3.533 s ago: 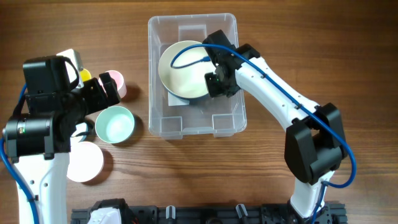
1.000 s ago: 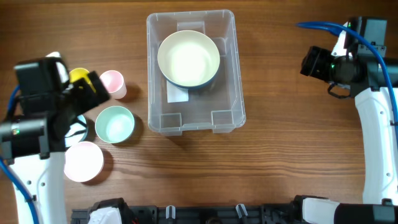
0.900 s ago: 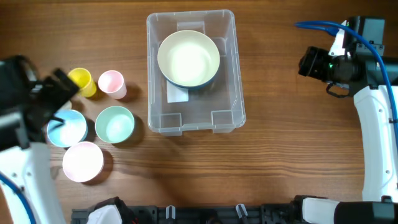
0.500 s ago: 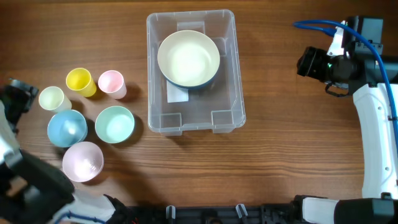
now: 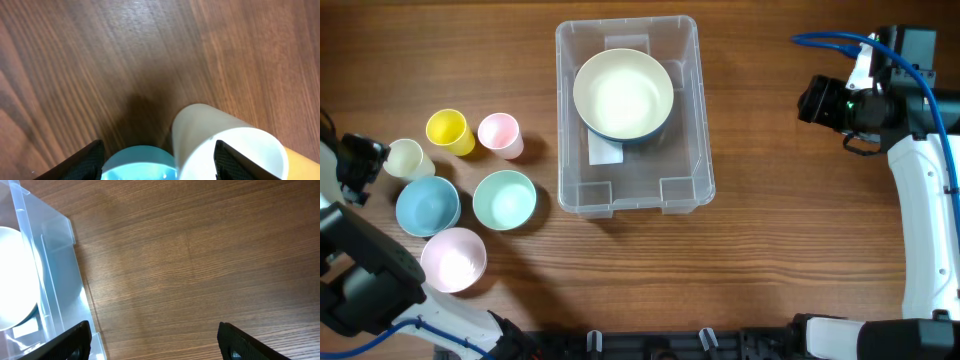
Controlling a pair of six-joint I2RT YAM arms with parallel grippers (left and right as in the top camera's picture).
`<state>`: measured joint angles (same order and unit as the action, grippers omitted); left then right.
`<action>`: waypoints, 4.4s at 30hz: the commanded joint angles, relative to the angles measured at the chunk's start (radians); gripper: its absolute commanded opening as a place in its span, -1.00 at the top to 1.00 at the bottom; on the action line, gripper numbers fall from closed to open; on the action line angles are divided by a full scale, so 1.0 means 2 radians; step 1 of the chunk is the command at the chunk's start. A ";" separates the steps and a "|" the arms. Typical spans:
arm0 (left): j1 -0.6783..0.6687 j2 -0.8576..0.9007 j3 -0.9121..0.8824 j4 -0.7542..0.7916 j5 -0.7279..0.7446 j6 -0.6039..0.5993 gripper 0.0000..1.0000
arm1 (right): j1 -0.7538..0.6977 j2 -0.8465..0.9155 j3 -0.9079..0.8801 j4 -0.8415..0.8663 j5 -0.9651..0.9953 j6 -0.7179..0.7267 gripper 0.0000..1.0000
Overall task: Pack container
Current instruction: 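Move the left gripper to the small white cup, then carry the white cup with the left gripper into the bin and release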
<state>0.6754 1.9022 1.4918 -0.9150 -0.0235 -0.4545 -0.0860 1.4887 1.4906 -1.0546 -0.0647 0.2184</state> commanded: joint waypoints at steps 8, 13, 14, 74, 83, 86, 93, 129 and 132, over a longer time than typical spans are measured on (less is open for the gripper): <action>-0.072 0.022 0.003 0.016 -0.027 0.016 -0.49 | 0.001 0.006 -0.003 0.000 -0.006 -0.009 -0.62; -0.071 0.023 0.000 0.012 -0.040 0.016 -0.47 | 0.001 0.006 -0.003 0.001 -0.006 -0.009 -0.61; -0.071 0.023 -0.002 0.012 -0.040 0.016 -0.47 | 0.001 0.006 -0.003 0.001 -0.006 -0.009 -0.61; -0.657 0.051 0.201 -0.165 0.032 -0.183 0.92 | -0.074 0.006 -0.003 -0.045 0.009 0.060 -0.64; -0.675 0.080 0.153 -0.176 0.025 -0.182 0.92 | -0.074 0.006 -0.003 -0.044 0.009 0.059 -0.64; -0.691 0.080 0.128 -0.154 0.025 -0.182 0.92 | -0.074 0.006 -0.003 -0.043 0.009 0.059 -0.64; -0.719 0.080 0.107 -0.137 0.025 -0.182 0.92 | -0.074 0.006 -0.003 -0.044 0.007 0.057 -0.64; -0.185 -0.008 0.186 -0.220 -0.102 -0.089 -0.75 | -0.074 0.006 -0.003 -0.042 0.005 0.044 -0.61; -0.168 0.033 0.186 -0.209 -0.070 -0.073 -0.72 | -0.074 0.006 -0.003 -0.042 0.005 0.044 -0.61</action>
<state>0.2909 1.8744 1.8709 -1.3495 -0.2508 -0.6472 -0.2325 1.4887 1.4887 -1.1412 -0.0448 0.3164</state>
